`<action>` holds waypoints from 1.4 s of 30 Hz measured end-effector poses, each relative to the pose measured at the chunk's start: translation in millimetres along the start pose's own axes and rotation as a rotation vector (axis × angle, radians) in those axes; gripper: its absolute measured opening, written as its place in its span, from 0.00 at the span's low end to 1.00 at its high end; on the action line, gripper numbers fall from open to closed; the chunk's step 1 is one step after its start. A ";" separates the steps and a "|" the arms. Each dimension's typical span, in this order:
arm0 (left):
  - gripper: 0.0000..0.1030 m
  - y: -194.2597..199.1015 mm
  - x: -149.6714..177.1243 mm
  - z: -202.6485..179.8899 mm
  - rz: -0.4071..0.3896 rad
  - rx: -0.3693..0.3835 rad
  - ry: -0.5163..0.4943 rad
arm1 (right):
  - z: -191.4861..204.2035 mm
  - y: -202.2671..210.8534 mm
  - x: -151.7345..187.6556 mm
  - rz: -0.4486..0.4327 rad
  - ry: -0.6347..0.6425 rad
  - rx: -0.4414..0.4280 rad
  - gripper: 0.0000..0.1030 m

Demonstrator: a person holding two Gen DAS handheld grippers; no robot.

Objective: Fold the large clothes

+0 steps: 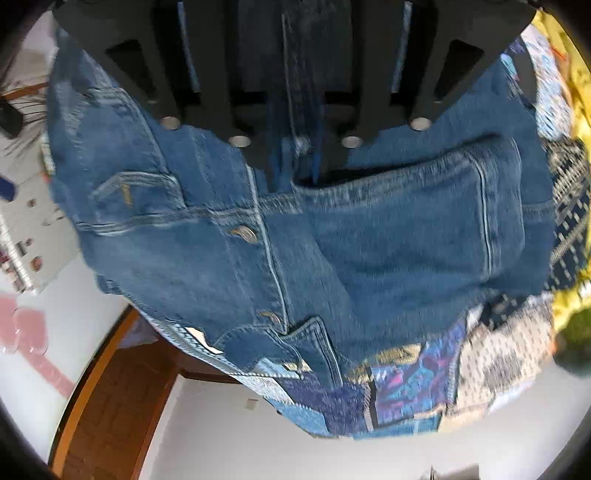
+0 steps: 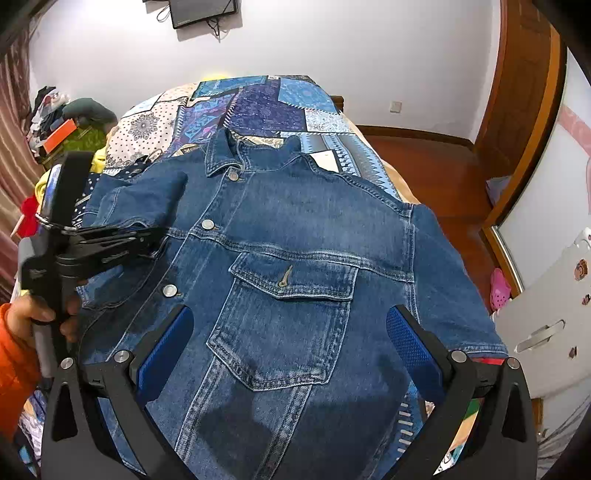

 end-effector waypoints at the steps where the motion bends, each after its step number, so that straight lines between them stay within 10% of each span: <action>1: 0.44 2.7 1.1 2.5 0.007 0.004 0.016 | 0.0 0.5 0.5 -0.001 -0.003 -0.002 1.00; 2: 0.57 8.7 4.8 6.2 0.003 0.001 0.043 | 0.7 1.0 0.5 -0.004 -0.010 -0.007 1.00; 13: 0.58 57.6 22.2 67.1 -0.060 0.028 0.220 | 5.4 2.6 4.9 -0.008 -0.007 -0.001 1.00; 28: 0.58 19.8 37.4 141.8 -0.050 0.296 0.698 | -1.3 -9.6 12.2 0.034 -0.050 -0.027 1.00; 37: 0.58 4.2 13.7 161.1 -0.107 0.085 0.695 | -9.7 -23.8 17.0 0.072 -0.081 -0.026 1.00; 42: 0.23 5.8 -5.2 131.5 -0.122 -0.177 0.401 | -15.8 -21.5 18.1 0.063 -0.083 -0.002 1.00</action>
Point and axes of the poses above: each gripper's, at about its wrist camera, not at the fingertips, and y roughly against the way its jaws point, z to its left, x to its underside, the point moved 2 cm from there along -y, roughly the way its jaws point
